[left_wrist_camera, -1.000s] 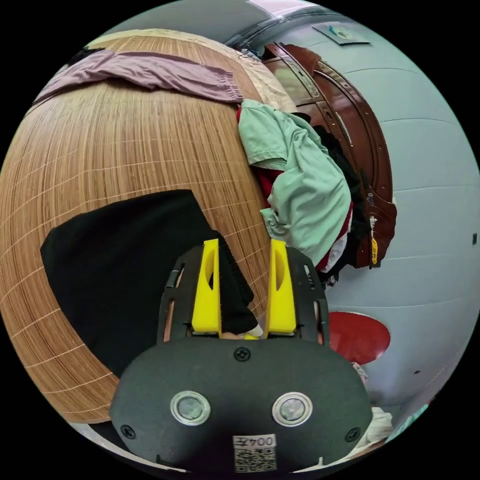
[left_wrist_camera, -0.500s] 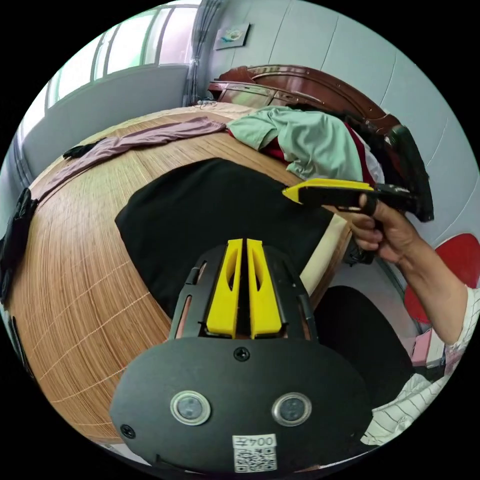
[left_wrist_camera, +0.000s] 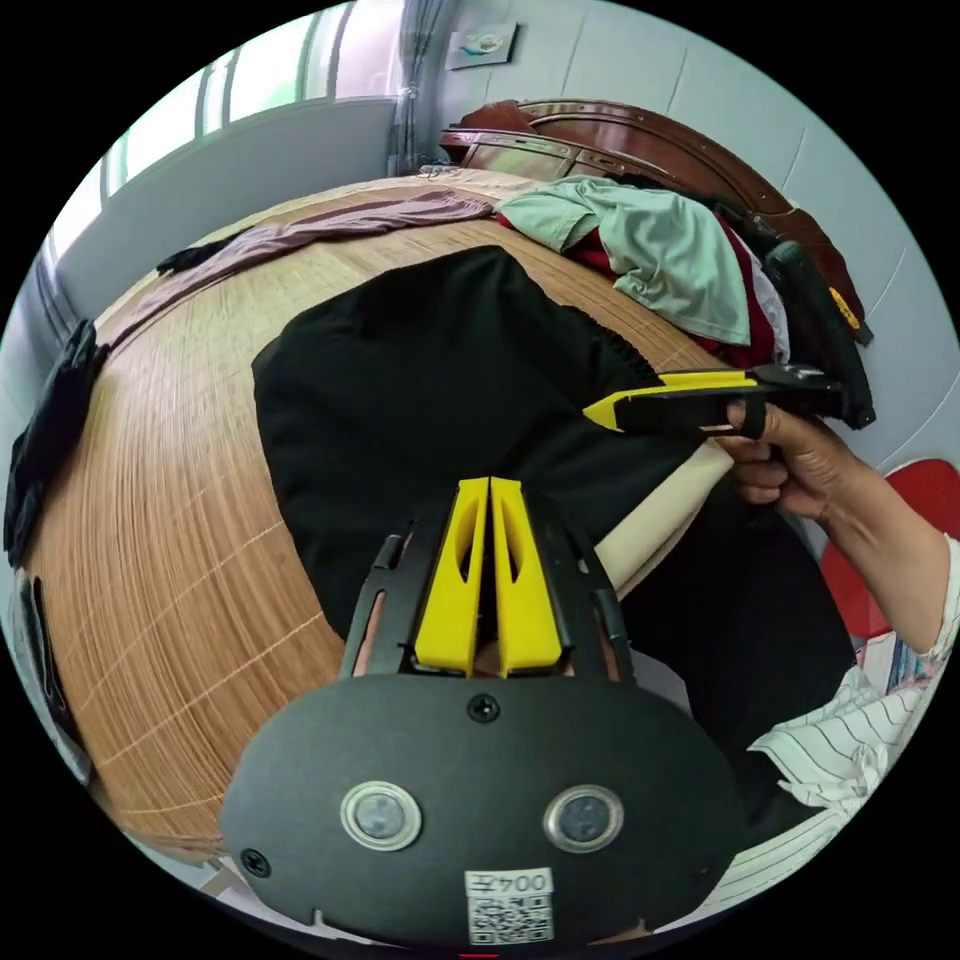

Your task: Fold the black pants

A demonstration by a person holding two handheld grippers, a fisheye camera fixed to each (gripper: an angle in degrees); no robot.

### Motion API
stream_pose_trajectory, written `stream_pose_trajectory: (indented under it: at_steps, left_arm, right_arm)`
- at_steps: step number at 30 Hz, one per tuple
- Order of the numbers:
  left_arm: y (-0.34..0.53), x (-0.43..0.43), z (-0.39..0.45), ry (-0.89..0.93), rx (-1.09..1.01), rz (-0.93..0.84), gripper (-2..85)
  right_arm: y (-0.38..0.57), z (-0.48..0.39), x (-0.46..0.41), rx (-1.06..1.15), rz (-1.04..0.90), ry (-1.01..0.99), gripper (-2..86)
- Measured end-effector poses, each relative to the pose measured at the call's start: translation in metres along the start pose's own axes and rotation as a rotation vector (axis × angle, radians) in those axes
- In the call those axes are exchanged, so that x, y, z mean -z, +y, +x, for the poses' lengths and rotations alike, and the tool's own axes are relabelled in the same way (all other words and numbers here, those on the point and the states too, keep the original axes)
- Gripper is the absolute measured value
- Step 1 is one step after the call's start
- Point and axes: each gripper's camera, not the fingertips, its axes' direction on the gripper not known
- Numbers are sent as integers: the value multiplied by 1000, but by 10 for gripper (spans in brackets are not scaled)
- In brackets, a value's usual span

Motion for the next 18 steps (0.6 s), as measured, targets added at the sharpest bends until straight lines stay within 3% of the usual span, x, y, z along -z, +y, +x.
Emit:
stream_pose_trajectory:
  at_steps: [4, 7, 10, 18]
  left_arm:
    - [22, 46, -24, -63, 117, 92, 6]
    - [39, 60, -24, -72, 160, 118, 5]
    - [41, 49, -6, -85, 159, 77, 4]
    - [11, -2, 67, -333, -47, -133, 3]
  right_arm:
    - [8, -51, 35, 88, 98, 176, 105]
    - [18, -90, 70, 208, 182, 260, 28]
    - [14, -125, 64, 347, 77, 213, -1]
    - [6, -180, -35, 557, -268, 453, -7]
